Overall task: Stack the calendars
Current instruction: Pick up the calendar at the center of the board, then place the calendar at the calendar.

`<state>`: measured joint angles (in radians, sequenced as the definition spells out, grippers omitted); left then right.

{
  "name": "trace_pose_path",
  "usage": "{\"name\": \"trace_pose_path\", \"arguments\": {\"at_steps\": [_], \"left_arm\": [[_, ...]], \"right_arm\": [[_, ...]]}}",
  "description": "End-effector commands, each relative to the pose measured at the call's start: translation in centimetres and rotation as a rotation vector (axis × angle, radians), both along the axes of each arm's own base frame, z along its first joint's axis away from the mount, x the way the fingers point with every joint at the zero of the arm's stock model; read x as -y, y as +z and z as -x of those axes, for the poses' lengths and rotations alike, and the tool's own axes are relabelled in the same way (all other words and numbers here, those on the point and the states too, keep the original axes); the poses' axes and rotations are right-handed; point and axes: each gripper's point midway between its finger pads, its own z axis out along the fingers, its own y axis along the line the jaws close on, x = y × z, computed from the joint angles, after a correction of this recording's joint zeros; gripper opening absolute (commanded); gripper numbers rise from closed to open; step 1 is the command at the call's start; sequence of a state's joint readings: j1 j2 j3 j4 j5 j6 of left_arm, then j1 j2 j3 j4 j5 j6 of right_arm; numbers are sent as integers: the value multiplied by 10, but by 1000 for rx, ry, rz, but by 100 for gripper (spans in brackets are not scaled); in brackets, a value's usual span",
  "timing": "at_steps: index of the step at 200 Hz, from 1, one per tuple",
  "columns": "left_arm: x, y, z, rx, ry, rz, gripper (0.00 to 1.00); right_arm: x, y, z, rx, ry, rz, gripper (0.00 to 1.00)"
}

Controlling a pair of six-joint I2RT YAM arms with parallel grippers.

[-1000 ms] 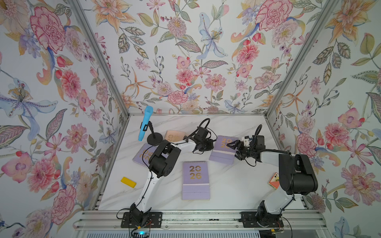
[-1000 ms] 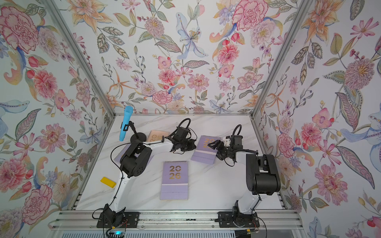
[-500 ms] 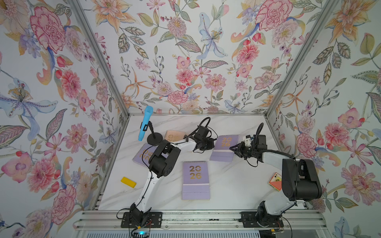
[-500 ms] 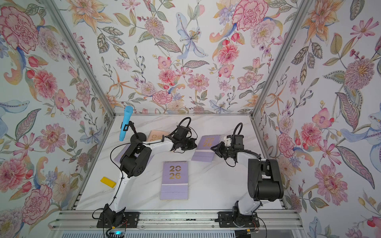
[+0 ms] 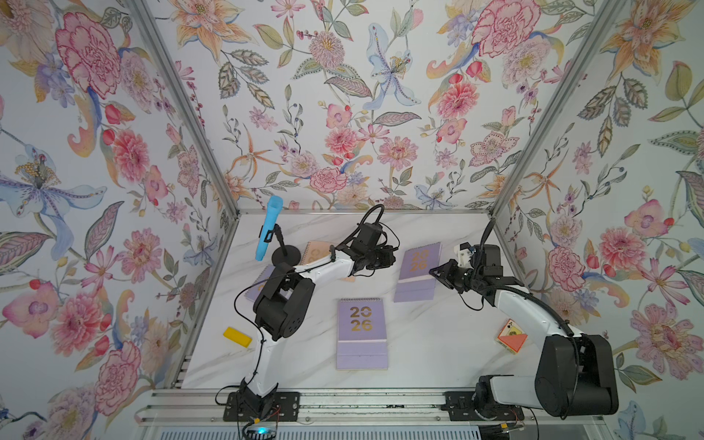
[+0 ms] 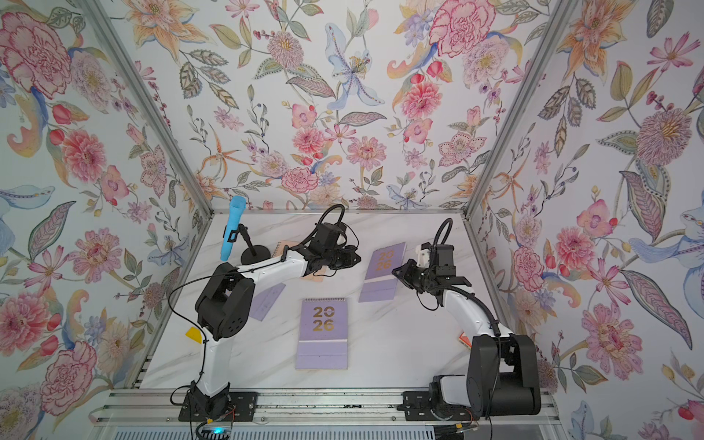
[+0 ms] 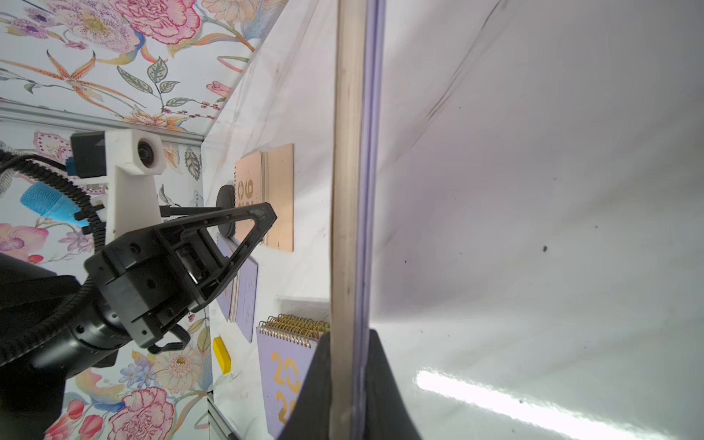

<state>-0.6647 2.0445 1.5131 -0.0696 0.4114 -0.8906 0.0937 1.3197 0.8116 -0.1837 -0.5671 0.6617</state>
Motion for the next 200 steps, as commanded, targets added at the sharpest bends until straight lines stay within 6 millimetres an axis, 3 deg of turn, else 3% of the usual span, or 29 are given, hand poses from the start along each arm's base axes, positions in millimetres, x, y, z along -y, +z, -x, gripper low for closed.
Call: {"name": "trace_pose_path", "arguments": {"at_steps": [1, 38, 74, 94, 99, 117, 200], "left_arm": [[-20, 11, 5, 27, 40, -11, 0], [-52, 19, 34, 44, 86, -11, 0], [-85, 15, 62, 39, 128, -23, 0], [-104, 2, 76, 19, 153, -38, 0], [-108, 12, 78, 38, 161, -19, 0], [-121, 6, 88, 32, 178, -23, 0], [-165, -39, 133, -41, 221, -73, 0]], "right_arm": [[-10, 35, 7, 80, 33, 5, 9], [-33, 64, 34, 128, 78, -20, 8], [-62, 59, 63, 119, 150, -25, 8], [-78, 61, 76, 129, 182, -52, 7], [-81, 61, 79, 132, 186, -63, 7], [-90, 62, 89, 141, 198, -101, 7], [-137, 37, 123, 109, 297, -266, 6]]}}
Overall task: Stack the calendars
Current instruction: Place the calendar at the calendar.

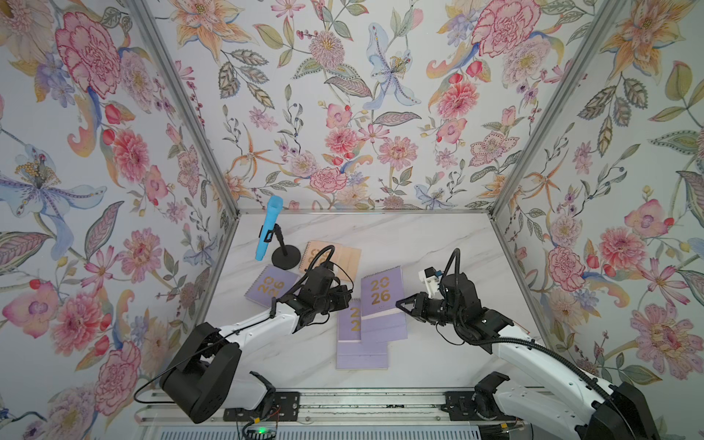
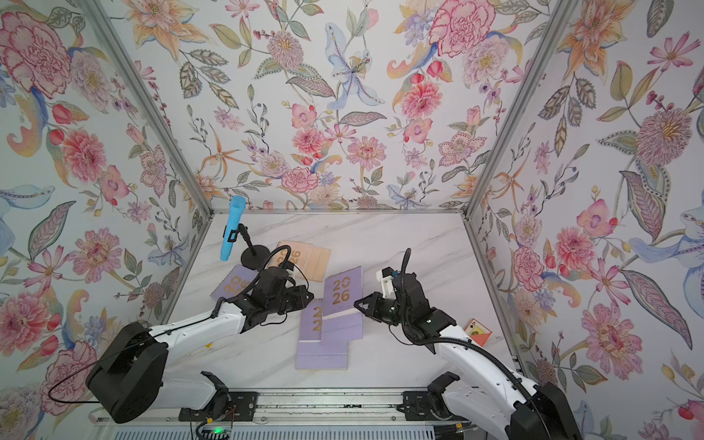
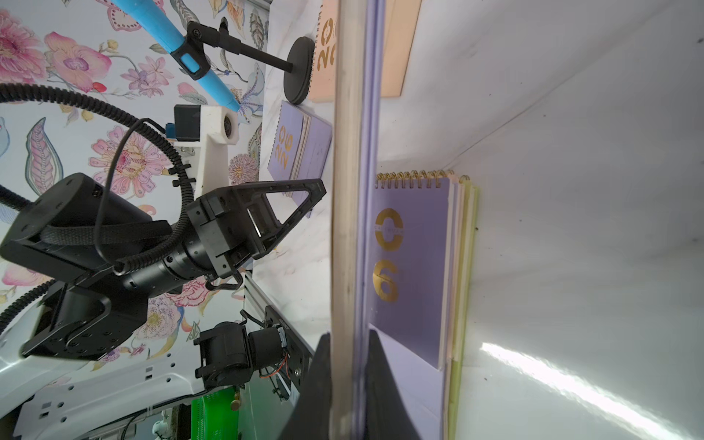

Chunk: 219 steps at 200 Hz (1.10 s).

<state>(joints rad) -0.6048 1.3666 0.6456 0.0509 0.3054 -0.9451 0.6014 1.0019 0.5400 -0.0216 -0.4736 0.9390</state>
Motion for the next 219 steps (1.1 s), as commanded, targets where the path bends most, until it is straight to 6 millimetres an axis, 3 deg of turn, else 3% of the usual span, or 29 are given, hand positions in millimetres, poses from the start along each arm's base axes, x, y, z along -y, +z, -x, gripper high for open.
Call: {"name": "trace_pose_path", "arguments": {"at_steps": [1, 93, 147, 219], "left_arm": [[-13, -3, 1, 10, 47, -2, 0], [-43, -25, 25, -25, 89, -34, 0], [-46, -34, 30, -37, 92, -29, 0], [-44, -36, 30, -42, 87, -25, 0]], "right_arm": [[-20, 27, -5, 71, 8, -132, 6], [-55, 5, 29, 30, 70, -207, 5], [-58, -11, 39, 20, 53, -206, 5], [-56, -15, 39, 18, 32, -245, 5]]}}
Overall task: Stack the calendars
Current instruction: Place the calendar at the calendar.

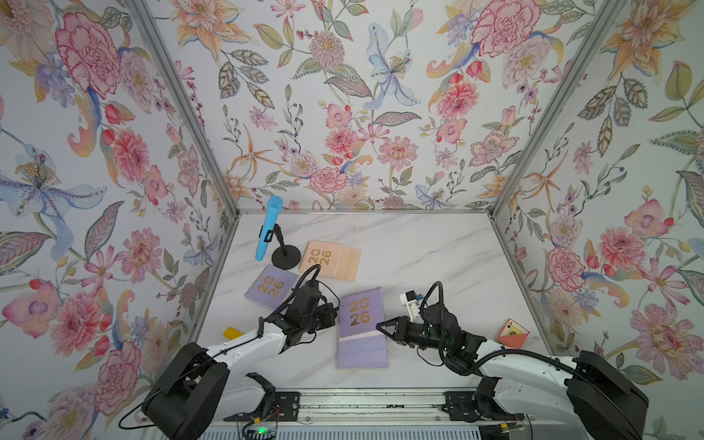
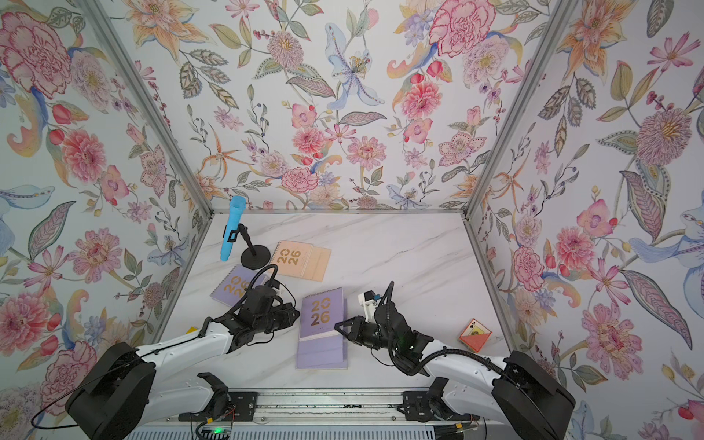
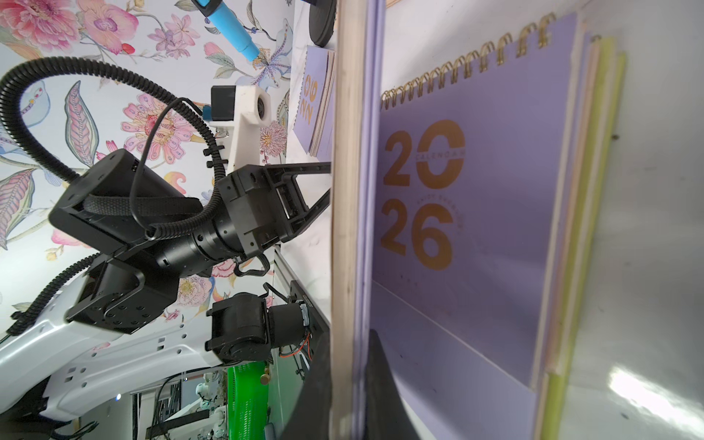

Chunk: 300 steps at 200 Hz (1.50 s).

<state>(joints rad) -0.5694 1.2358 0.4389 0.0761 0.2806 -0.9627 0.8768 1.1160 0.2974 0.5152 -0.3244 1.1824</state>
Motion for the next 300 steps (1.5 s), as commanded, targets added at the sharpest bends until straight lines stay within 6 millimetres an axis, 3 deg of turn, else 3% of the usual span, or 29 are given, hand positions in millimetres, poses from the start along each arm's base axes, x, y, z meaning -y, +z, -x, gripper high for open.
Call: {"name": "trace_pose_path", "arguments": {"at_steps": [1, 65, 103, 216, 300], "left_arm": [[-3, 0, -2, 1, 23, 10, 0], [-3, 0, -2, 2, 26, 10, 0], [-3, -1, -2, -3, 23, 10, 0], [-1, 1, -6, -1, 29, 7, 0], [-10, -7, -10, -27, 42, -85, 0]], "right_arm": [[-7, 20, -5, 42, -13, -93, 5], [-7, 8, -4, 21, -7, -68, 8], [-4, -3, -4, 11, -10, -2, 23], [6, -26, -7, -2, 1, 200, 43], [19, -32, -13, -8, -23, 322, 70]]}}
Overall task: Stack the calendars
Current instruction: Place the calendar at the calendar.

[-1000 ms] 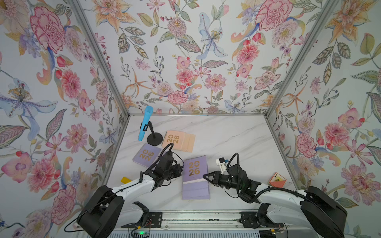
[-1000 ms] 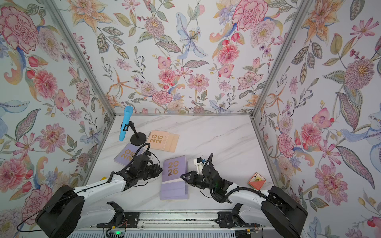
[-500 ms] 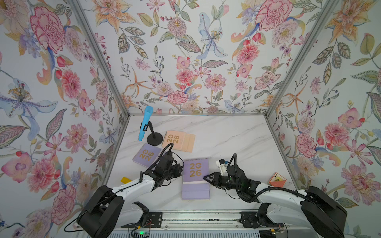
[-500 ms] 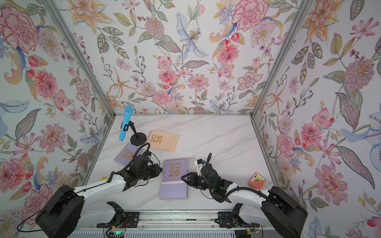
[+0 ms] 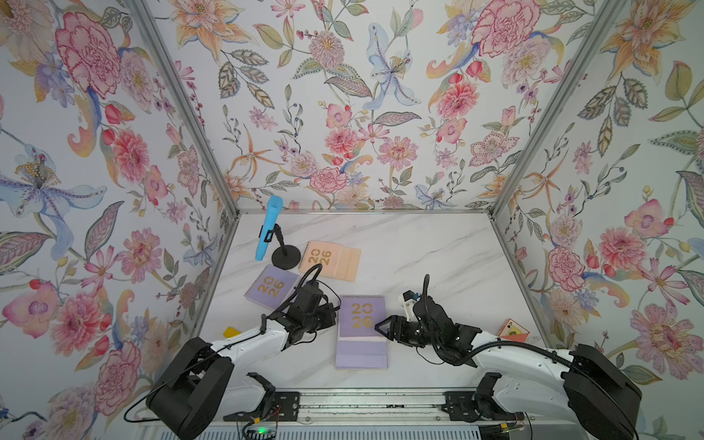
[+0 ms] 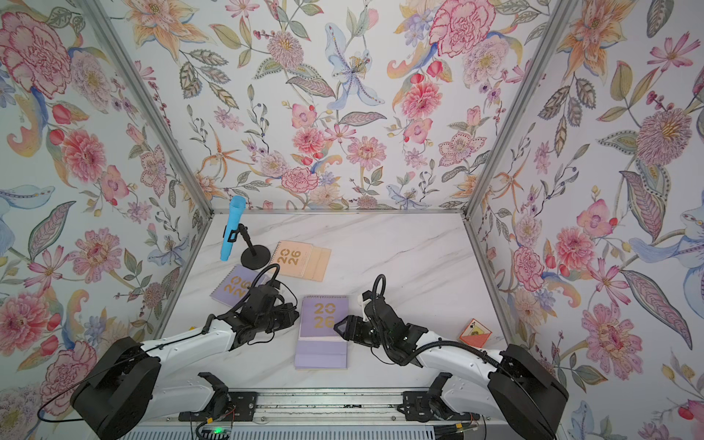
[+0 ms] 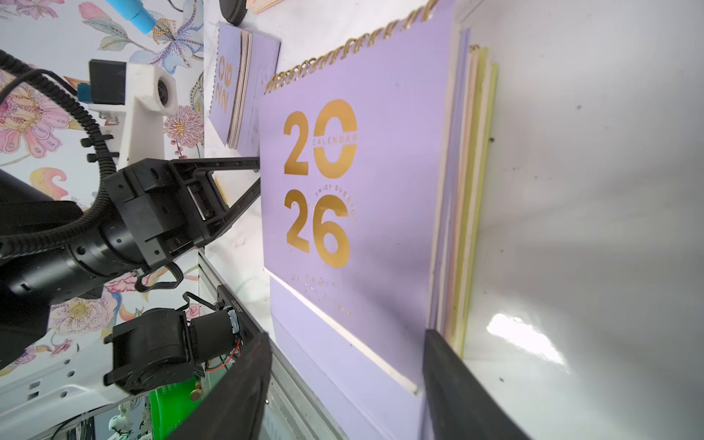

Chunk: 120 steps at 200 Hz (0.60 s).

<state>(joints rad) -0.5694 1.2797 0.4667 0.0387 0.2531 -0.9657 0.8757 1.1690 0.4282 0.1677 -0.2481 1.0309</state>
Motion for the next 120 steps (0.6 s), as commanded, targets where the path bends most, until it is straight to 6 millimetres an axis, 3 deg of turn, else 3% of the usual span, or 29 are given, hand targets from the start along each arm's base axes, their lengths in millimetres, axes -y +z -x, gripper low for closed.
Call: {"name": "trace_pose_path", "arguments": {"at_steps": [1, 28, 59, 88, 120], "left_arm": [[-6, 2, -8, 9, 20, -42, 0], [-10, 4, -11, 15, 21, -78, 0], [-24, 12, -22, 39, 39, -163, 0], [-45, 21, -41, 58, 57, -270, 0], [-72, 23, -69, 49, 84, -361, 0]], "right_arm": [[6, 3, -7, 14, -26, 45, 70], [19, 4, -13, 19, -54, 88, 74], [36, 19, -35, 44, -100, 96, 77], [51, 33, -70, 53, -139, 73, 79], [51, 41, -113, 58, -132, 74, 80]]}}
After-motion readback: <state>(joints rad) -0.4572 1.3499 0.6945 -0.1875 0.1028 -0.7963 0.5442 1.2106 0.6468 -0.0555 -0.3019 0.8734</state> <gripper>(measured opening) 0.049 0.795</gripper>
